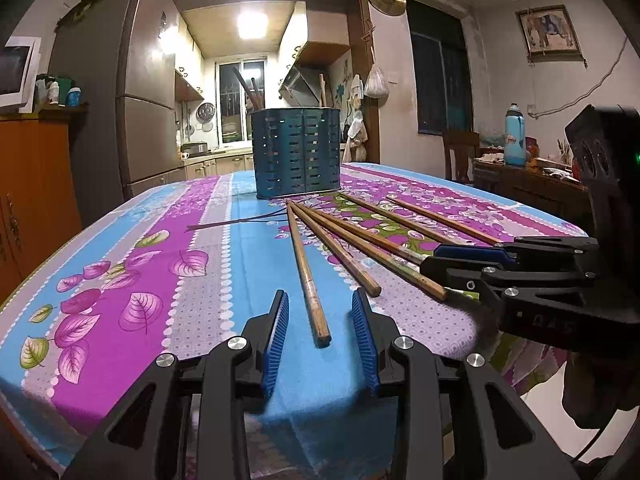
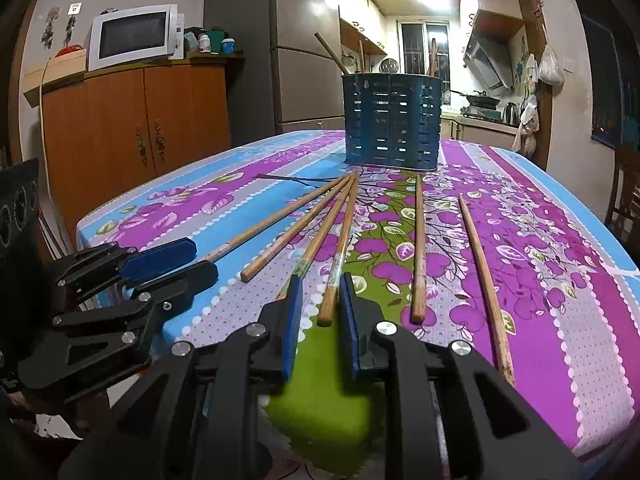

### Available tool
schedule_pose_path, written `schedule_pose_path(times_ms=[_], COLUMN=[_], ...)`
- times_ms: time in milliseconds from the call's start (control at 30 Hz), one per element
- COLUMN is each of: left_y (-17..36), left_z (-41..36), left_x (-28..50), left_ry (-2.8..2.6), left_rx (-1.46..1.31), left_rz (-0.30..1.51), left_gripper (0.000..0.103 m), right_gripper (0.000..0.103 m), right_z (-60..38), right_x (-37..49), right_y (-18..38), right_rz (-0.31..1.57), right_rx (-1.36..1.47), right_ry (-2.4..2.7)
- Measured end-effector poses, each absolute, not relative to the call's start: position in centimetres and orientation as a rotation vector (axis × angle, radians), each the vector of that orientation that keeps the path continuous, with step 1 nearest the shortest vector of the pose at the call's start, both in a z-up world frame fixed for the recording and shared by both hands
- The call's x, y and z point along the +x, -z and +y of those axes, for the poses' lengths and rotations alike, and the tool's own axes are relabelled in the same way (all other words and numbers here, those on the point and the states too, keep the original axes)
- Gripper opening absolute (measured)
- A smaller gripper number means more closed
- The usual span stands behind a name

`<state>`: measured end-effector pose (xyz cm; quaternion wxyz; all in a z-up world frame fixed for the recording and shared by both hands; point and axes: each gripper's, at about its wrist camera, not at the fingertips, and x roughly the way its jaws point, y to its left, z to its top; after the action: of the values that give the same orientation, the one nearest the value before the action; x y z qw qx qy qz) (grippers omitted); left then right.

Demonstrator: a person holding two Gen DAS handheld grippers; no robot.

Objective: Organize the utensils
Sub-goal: 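Close the left tool on a chopstick while the right tool grasps another, then lift the chopsticks and carry both tools to the blue holder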

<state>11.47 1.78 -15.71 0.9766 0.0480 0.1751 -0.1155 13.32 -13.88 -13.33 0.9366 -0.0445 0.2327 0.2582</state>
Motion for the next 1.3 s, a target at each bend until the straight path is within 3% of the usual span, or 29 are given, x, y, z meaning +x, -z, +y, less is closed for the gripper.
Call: schedule_pose_path(times_ms=[233,267,300,333,367,400,700,1033,1300], left_y=[15.9,16.0,16.0,16.0,15.9,15.8,14.7,6.6,-0.8], left_z=[1.7,1.7,1.7,1.7,1.5,1.3,1.6,2.6,2.5], left_x=[11.1,11.0,11.0,11.0,10.9,10.8,10.3,8.0,11.1], left_ry=[0.229,0.226,0.225,0.228,0.231,0.227,0.218,0.221,0.239], left_rx=[0.103,0.101,0.101,0.101,0.107,0.117,0.115,0.124,0.130], left_rz=[0.336,0.331,0.329,0.330,0.332,0.334,0.335,0.158,0.083], left_gripper=[0.032,0.032,0.032,0.028,0.014,0.012,0.011,0.008,0.007], right_gripper=[0.017,0.015,0.007,0.007,0.007,0.007,0.006,0.005,0.005], right_z=[-14.0,-14.0,-13.9,-13.9,-13.9,-14.0,-15.2,-17.4,-17.4], right_x=[12.9,12.9,12.9,12.9,13.0,13.0,12.2,9.4,12.3], right_y=[13.3,13.4,13.4,13.4,13.5,13.5,11.8,3.4,-2.4], right_rz=[0.483,0.479,0.476,0.474,0.472,0.473,0.437,0.244,0.201], right_rx=[-0.087,-0.088,-0.088,-0.087,-0.081,-0.075,-0.043,-0.080,-0.102], right_ry=[-0.523,-0.522,-0.520,-0.520,-0.519,-0.520,-0.503,-0.500,-0.555])
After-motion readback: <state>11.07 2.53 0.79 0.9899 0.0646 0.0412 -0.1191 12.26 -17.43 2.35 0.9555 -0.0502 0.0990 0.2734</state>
